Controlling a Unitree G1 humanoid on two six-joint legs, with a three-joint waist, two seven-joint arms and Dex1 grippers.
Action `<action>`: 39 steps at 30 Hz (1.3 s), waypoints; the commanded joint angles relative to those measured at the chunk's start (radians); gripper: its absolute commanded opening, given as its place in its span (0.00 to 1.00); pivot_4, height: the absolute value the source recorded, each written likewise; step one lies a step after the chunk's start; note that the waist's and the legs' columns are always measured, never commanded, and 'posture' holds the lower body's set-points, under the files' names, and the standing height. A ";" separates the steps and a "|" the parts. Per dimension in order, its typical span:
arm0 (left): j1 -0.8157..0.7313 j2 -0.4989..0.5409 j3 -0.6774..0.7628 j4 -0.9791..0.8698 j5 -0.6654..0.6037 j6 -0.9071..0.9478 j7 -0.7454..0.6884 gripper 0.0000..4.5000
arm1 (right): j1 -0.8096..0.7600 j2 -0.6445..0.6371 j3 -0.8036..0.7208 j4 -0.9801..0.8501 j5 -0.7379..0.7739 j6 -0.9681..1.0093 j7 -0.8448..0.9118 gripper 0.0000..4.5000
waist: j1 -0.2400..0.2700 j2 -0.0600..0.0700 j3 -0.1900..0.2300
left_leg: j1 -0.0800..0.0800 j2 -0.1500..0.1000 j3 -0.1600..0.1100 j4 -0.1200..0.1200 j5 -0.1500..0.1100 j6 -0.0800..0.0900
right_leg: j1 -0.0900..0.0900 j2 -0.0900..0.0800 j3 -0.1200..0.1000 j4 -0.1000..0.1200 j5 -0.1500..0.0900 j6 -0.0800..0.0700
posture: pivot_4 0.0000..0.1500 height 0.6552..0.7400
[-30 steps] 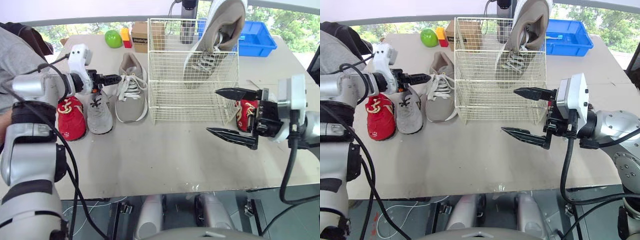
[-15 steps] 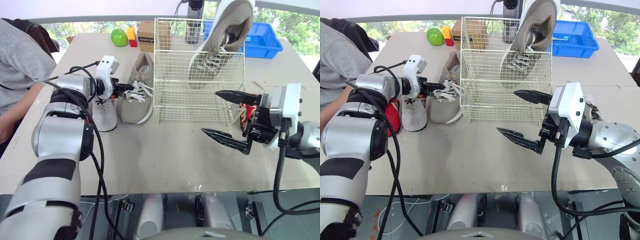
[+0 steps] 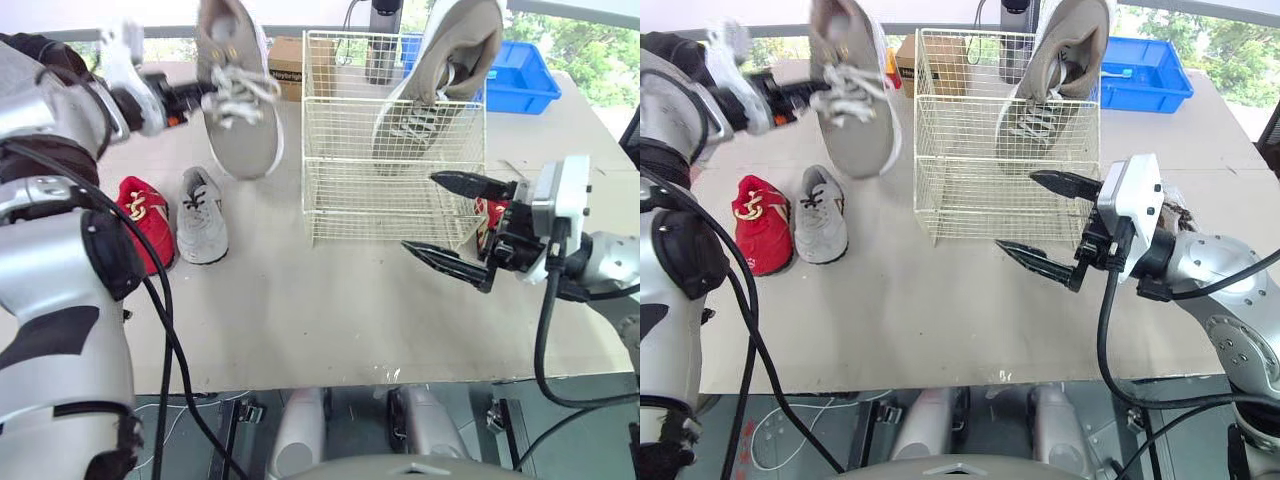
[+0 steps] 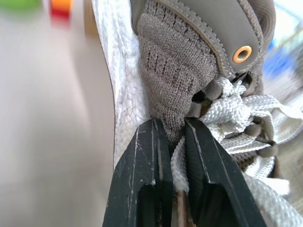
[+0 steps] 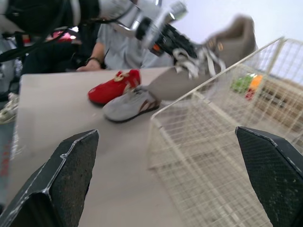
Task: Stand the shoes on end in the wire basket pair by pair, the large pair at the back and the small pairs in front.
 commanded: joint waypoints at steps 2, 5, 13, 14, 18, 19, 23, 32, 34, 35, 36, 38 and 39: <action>-0.094 -0.094 0.113 -0.232 -0.104 -0.177 0.110 0.04 | -0.032 0.047 -0.030 0.010 -0.055 -0.058 -0.066 1.00 | 0.004 -0.001 0.000 | -0.002 0.000 -0.002 0.002 0.000 0.000 | 0.000 -0.001 -0.002 0.000 0.000 0.000 | 1.00 1.00; -0.111 -0.191 0.104 -0.285 -0.087 -0.344 0.170 0.04 | -0.039 0.078 -0.052 0.007 -0.067 -0.057 -0.127 1.00 | 0.006 -0.001 0.000 | -0.003 -0.001 -0.002 0.003 0.000 0.000 | 0.000 -0.002 -0.002 0.000 0.000 0.000 | 1.00 1.00; -0.130 -0.445 0.023 -0.190 0.043 -0.962 0.276 0.04 | 0.022 0.080 -0.182 -0.041 -0.005 0.018 -0.288 1.00 | 0.002 -0.001 0.000 | -0.003 -0.002 -0.001 0.002 0.000 0.000 | 0.000 -0.001 -0.001 0.000 0.001 0.001 | 1.00 1.00; -0.116 -0.461 0.005 -0.178 0.067 -1.022 0.280 0.04 | 0.032 0.074 -0.210 -0.045 -0.011 0.030 -0.320 1.00 | 0.002 -0.001 0.000 | -0.003 -0.002 -0.001 0.002 0.000 0.000 | 0.000 -0.001 -0.001 0.000 0.001 0.001 | 1.00 1.00; -0.025 -0.533 -0.035 -0.163 0.102 -1.173 0.303 0.04 | 0.126 0.016 -0.301 -0.109 0.009 0.047 -0.316 1.00 | 0.000 0.001 -0.001 | -0.003 -0.002 0.002 0.002 0.000 0.000 | 0.000 -0.001 0.001 -0.002 0.001 0.001 | 1.00 1.00; 0.003 -0.542 -0.057 -0.164 0.130 -1.199 0.318 0.04 | 0.139 0.009 -0.314 -0.118 0.010 0.048 -0.324 1.00 | -0.005 0.001 -0.001 | -0.001 -0.002 0.003 0.002 0.000 0.000 | 0.000 -0.001 0.003 -0.001 0.001 0.002 | 1.00 1.00; 0.123 -0.547 -0.121 -0.191 0.221 -1.259 0.378 0.04 | 0.173 -0.007 -0.338 -0.149 0.021 0.043 -0.334 1.00 | -0.009 0.002 -0.001 | 0.003 -0.001 0.004 0.000 0.000 0.000 | 0.001 0.001 0.005 0.001 0.001 0.001 | 1.00 1.00; 0.451 -0.546 -0.203 -0.451 0.244 -1.084 0.373 0.03 | 0.198 -0.008 -0.317 -0.149 0.005 0.026 -0.338 1.00 | -0.003 0.004 -0.002 | 0.005 -0.001 0.004 0.001 0.000 0.000 | 0.003 0.001 0.006 0.002 0.001 0.002 | 1.00 1.00; 0.497 -0.531 -0.200 -0.512 0.234 -1.016 0.369 0.03 | 0.201 -0.007 -0.312 -0.145 0.003 0.022 -0.334 1.00 | -0.001 0.004 -0.003 | 0.006 -0.001 0.004 0.001 0.000 0.000 | 0.005 0.001 0.006 0.001 0.001 0.002 | 1.00 1.00; 0.513 -0.520 -0.202 -0.536 0.237 -0.989 0.367 0.03 | 0.202 -0.007 -0.312 -0.144 0.004 0.021 -0.331 1.00 | -0.002 0.004 -0.003 | 0.007 -0.001 0.004 0.001 0.000 0.000 | 0.006 0.001 0.006 0.001 0.001 0.002 | 1.00 1.00; 0.524 -0.514 -0.199 -0.554 0.231 -0.967 0.367 0.03 | 0.203 -0.006 -0.310 -0.141 0.004 0.020 -0.327 1.00 | -0.004 0.005 -0.003 | 0.009 -0.001 0.004 0.001 0.000 0.000 | 0.007 0.001 0.006 0.001 0.001 0.002 | 1.00 1.00; 0.537 -0.507 -0.186 -0.580 0.214 -0.913 0.374 0.03 | 0.207 -0.009 -0.308 -0.135 0.001 0.017 -0.315 1.00 | -0.010 0.005 -0.003 | 0.010 -0.001 0.004 0.001 0.000 0.000 | 0.008 0.001 0.006 0.001 0.001 0.002 | 1.00 1.00; 0.543 -0.502 -0.185 -0.590 0.211 -0.892 0.373 0.03 | 0.208 -0.010 -0.308 -0.132 0.000 0.014 -0.308 1.00 | -0.013 0.006 -0.004 | 0.010 -0.001 0.004 0.001 0.000 0.000 | 0.008 0.001 0.006 0.001 0.001 0.002 | 1.00 1.00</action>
